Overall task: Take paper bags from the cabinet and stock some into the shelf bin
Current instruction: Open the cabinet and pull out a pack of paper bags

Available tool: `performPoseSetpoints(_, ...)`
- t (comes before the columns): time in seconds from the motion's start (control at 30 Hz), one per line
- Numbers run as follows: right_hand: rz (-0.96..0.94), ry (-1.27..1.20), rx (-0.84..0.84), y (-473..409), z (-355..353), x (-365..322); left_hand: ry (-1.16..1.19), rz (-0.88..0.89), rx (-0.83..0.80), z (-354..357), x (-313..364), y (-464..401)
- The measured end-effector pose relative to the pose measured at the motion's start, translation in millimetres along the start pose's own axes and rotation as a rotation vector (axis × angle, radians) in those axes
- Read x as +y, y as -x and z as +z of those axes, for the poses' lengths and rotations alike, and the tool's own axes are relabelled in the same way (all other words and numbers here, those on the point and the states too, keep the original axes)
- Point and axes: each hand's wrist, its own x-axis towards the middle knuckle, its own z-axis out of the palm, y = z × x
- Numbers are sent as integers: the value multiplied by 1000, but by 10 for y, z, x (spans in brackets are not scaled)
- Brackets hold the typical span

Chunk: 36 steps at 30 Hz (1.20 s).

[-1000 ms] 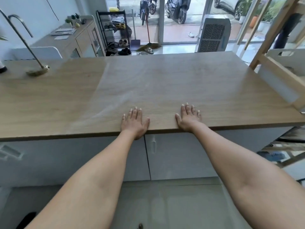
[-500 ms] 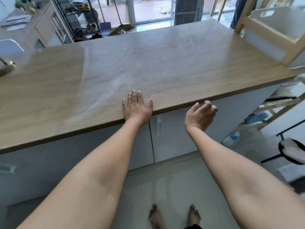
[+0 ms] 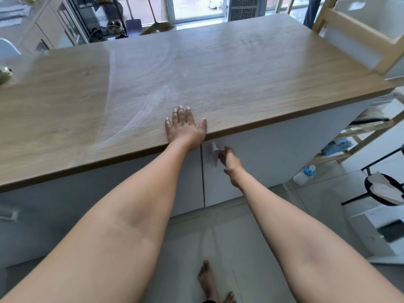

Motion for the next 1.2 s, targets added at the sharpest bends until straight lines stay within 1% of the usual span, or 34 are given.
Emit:
performPoseSetpoints(0.13,18,52,9,54,9,81,2,-14,-3,3,-7,-13)
performPoseSetpoints(0.33,89,187,136,376,-122,162,2,14,-37,-32,-18,-9)
performPoseSetpoints(0.4,114,245,157,552,-188,167,-2,71,-43,-42,-48,9)
performPoseSetpoints(0.53,155,420,247,832,-227,266,-62,279,-57,-47,-147,126)
performPoseSetpoints(0.67,184,530,410,1065,-357,405,-109,386,-49,-6,-168,261)
performPoseSetpoints(0.77,198,614,567,1252,-522,418,-141,458,-41,45,-31,393)
performPoseSetpoints(0.83,140,695,632,1374,-564,403,-149,503,-62,68,97,483)
performPoseSetpoints(0.9,74,837,641,1418,-599,391,-144,535,-70,71,240,553)
performPoseSetpoints(0.97,62,974,634,1424,-644,403,-139,548,-80,61,389,623)
performPoseSetpoints(1.07,136,1120,618,1434,-718,512,-141,537,-104,47,546,691)
performPoseSetpoints(1.2,240,1180,672,1499,-939,680,-164,510,-111,73,632,716)
